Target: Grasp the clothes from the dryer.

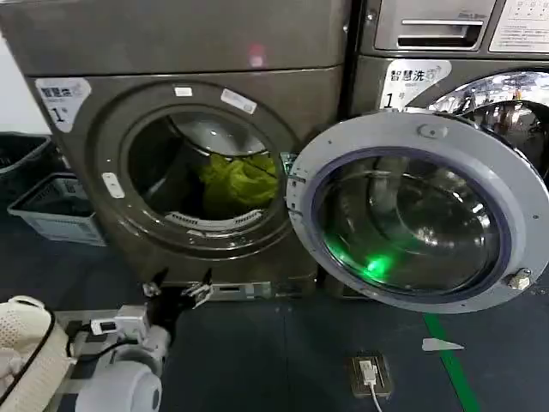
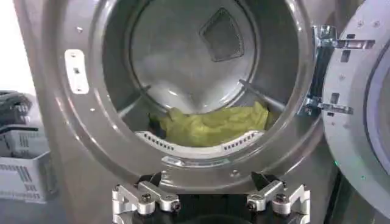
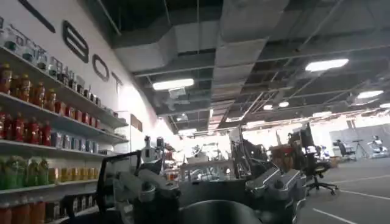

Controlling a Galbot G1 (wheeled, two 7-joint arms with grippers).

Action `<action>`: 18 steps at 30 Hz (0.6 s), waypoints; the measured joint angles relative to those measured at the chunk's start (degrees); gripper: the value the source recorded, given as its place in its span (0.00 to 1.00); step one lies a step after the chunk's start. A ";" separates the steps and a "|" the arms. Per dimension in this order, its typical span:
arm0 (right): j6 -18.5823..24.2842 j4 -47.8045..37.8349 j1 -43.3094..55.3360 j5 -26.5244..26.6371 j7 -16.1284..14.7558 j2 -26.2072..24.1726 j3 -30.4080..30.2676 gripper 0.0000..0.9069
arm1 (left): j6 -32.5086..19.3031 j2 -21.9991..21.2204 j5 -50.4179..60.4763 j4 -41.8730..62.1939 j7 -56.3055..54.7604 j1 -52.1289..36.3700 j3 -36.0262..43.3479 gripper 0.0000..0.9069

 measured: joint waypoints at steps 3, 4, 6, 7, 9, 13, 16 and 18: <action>0.00 0.03 0.08 0.03 0.01 -0.02 0.00 1.00 | 0.00 -0.01 -0.01 0.00 -0.14 -0.02 0.04 1.00; 0.00 0.03 0.05 0.03 0.00 -0.01 0.00 1.00 | 0.00 -0.04 -0.01 0.00 -0.14 -0.01 0.04 1.00; 0.01 0.03 -0.03 0.05 0.01 0.07 -0.01 1.00 | 0.00 -0.04 -0.01 -0.01 -0.14 0.01 0.05 1.00; 0.02 0.02 -0.06 0.07 0.00 0.07 0.00 1.00 | 0.00 -0.01 -0.01 -0.01 -0.14 0.01 0.05 1.00; 0.04 0.00 -0.13 0.08 0.00 0.07 0.00 1.00 | 0.00 0.02 0.00 0.01 -0.13 -0.07 0.05 1.00; 0.04 0.09 -0.09 0.12 0.00 -0.01 -0.03 1.00 | 0.00 0.03 0.00 0.02 -0.13 -0.11 0.02 1.00; 0.02 0.19 -0.05 0.15 0.01 -0.02 -0.11 1.00 | 0.00 0.08 0.00 -0.03 -0.11 0.13 0.03 1.00; 0.01 0.28 -0.05 0.17 0.02 -0.07 -0.10 1.00 | 0.00 0.13 -0.01 -0.04 -0.10 0.22 -0.04 1.00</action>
